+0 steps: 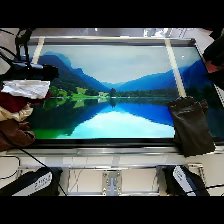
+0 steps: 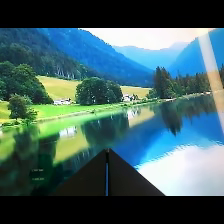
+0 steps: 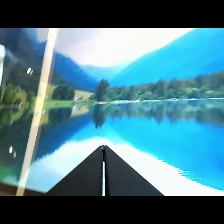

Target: Fold the shirts.

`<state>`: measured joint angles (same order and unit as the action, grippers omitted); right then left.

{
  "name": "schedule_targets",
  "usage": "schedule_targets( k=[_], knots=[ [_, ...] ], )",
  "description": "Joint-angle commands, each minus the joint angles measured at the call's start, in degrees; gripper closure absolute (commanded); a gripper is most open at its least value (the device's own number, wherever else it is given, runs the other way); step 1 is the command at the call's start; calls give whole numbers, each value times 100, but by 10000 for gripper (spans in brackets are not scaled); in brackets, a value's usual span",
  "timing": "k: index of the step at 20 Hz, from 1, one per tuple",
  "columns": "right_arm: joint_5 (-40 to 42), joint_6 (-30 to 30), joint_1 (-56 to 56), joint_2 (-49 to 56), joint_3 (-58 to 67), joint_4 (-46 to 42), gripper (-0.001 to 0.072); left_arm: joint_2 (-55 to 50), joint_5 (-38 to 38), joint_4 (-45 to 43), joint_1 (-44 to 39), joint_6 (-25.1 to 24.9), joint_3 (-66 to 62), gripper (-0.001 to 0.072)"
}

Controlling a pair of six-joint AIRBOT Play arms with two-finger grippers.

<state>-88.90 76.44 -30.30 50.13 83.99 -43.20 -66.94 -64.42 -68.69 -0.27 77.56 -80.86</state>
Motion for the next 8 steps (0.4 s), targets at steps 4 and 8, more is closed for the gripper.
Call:
schedule_targets(
  k=[4,8],
  knots=[
    [35,-179,1235,417,35,-509,694,0,-37,-2,2,0,2,698],
    [-28,-177,1362,415,35,-505,694,0,-37,-2,2,-2,2,698]
  ],
)
